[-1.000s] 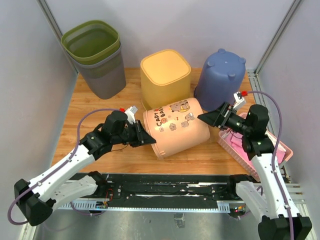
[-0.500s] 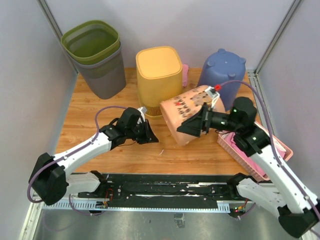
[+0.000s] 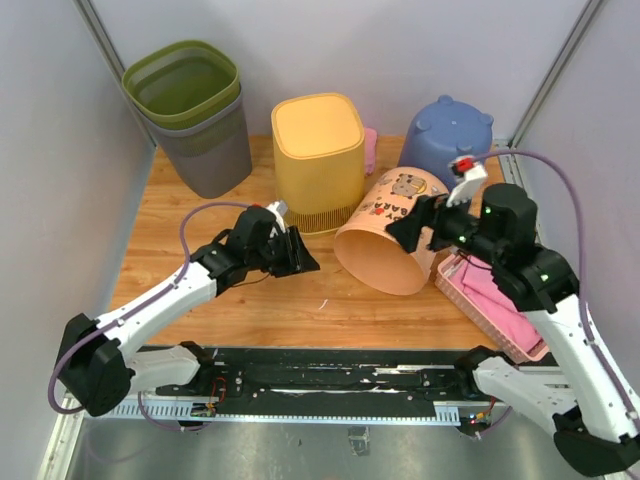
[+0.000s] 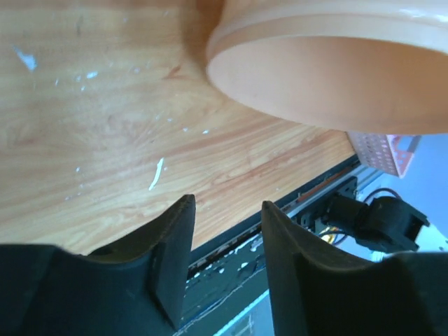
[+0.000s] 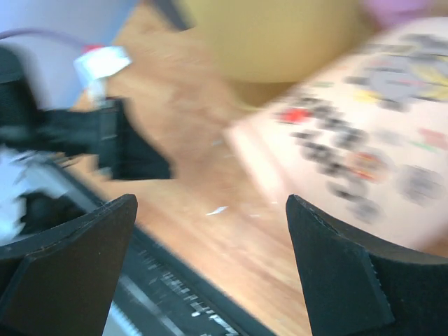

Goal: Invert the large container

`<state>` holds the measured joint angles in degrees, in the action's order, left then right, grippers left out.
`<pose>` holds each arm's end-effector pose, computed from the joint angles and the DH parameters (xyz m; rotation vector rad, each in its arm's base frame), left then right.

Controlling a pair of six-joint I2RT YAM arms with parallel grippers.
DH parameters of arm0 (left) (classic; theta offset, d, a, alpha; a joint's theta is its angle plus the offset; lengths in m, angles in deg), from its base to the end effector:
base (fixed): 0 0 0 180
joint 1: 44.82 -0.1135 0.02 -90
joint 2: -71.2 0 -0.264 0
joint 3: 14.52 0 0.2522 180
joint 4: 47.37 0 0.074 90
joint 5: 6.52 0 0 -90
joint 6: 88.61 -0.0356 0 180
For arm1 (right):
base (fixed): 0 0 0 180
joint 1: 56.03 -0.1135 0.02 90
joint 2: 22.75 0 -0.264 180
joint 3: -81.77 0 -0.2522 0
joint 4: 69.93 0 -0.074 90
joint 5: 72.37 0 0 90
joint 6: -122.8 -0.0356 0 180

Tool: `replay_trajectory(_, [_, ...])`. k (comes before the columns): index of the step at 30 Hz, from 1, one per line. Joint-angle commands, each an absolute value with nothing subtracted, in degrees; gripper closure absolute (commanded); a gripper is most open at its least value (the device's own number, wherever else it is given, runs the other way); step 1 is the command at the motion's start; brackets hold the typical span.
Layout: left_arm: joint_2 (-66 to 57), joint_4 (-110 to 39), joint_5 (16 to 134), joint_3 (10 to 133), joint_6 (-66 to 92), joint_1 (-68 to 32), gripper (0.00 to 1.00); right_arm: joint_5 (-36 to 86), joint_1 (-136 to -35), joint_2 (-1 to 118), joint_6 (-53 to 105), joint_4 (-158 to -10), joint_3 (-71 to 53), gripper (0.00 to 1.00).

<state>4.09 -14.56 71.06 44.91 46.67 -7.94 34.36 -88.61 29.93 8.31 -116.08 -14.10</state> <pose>0.1954 -0.1561 0.2524 -0.0570 2.4614 -0.9468 0.1459 0.1054 0.4276 -0.3517 1.8945 0.9529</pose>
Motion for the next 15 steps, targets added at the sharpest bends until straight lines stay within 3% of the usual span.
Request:
replay_trajectory(1, [6.9, -13.5, 72.3, 51.4, 46.5, -7.5, 0.47, 25.3, -76.9, 29.5, 15.4, -125.7, -14.7, 0.10])
replay_trajectory(6, [4.0, -13.8, 74.9, 57.5, 49.9, -1.5, 0.39, 34.9, -69.0, 32.2, 14.6, -123.0, -17.3, 0.11])
replay_trajectory(11, [4.7, -16.1, 76.9, 58.0, 53.4, -1.1, 0.33, 52.1, -69.0, 34.5, 7.4, -113.1, -24.1, 0.16])
replay_trajectory(15, [7.4, -12.7, 78.8, 58.0, 53.1, -2.7, 0.29, 57.8, -71.3, 32.8, 3.1, -107.7, -29.5, 0.16])
